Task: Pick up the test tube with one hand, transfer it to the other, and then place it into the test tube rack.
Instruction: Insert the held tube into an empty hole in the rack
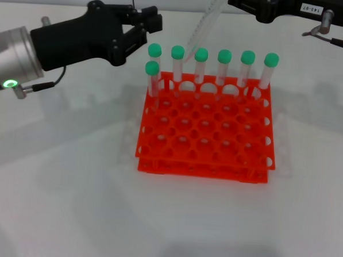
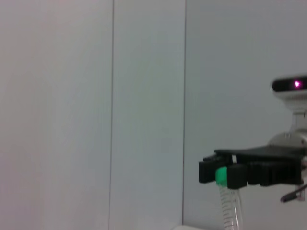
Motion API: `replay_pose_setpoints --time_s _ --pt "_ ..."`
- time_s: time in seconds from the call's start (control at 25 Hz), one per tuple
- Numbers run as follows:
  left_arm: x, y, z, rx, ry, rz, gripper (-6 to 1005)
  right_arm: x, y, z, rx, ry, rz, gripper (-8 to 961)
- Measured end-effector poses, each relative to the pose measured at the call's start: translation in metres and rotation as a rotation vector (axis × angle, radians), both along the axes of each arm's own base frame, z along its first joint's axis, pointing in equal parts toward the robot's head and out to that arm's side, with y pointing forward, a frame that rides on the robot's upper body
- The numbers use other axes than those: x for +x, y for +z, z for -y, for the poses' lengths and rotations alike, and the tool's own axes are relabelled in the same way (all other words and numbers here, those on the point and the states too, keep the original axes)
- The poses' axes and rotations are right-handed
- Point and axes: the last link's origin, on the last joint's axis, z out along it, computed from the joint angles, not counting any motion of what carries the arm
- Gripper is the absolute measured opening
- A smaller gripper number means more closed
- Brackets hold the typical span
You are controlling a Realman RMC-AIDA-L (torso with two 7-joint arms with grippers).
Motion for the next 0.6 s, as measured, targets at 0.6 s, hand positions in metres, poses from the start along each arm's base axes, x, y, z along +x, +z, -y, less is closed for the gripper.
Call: replay_pose_setpoints --time_s 0.6 --pt "-0.029 0.03 0.022 -0.022 0.169 0.114 432 0.001 -0.002 0.001 0.002 0.0 0.002 281"
